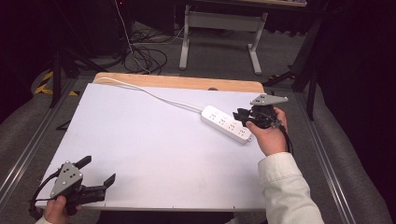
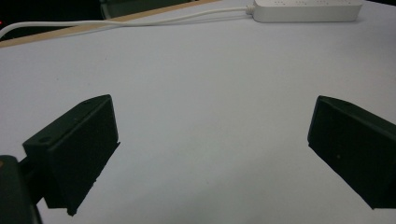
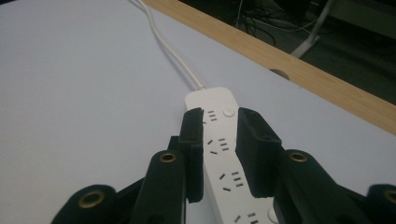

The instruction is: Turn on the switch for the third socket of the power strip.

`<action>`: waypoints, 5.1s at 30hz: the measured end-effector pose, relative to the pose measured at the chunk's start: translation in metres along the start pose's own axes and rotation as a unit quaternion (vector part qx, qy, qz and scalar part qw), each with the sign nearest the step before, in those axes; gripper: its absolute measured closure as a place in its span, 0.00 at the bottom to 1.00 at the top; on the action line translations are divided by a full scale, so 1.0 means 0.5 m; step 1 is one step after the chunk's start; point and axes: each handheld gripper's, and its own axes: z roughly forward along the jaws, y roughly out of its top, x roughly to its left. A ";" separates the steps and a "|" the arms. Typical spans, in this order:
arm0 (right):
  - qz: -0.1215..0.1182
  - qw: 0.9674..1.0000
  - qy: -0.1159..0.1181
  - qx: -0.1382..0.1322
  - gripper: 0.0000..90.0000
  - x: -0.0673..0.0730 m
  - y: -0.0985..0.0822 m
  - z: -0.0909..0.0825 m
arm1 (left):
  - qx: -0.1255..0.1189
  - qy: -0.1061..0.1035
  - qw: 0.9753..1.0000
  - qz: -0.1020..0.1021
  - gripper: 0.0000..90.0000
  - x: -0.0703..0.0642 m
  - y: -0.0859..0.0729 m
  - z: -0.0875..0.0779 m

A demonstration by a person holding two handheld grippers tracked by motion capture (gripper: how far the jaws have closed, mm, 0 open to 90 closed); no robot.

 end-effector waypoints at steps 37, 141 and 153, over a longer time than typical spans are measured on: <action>0.051 0.993 -0.048 0.097 1.00 -0.071 -0.025 0.124 | 0.000 -0.005 1.000 -0.002 0.02 0.003 0.000 0.003; 0.038 0.995 -0.083 0.043 1.00 -0.038 -0.039 0.130 | 0.001 -0.015 1.000 -0.007 0.02 0.004 0.003 0.010; 0.032 0.996 -0.080 0.012 1.00 -0.027 -0.011 0.081 | 0.003 -0.013 1.000 -0.003 0.02 0.004 0.003 0.010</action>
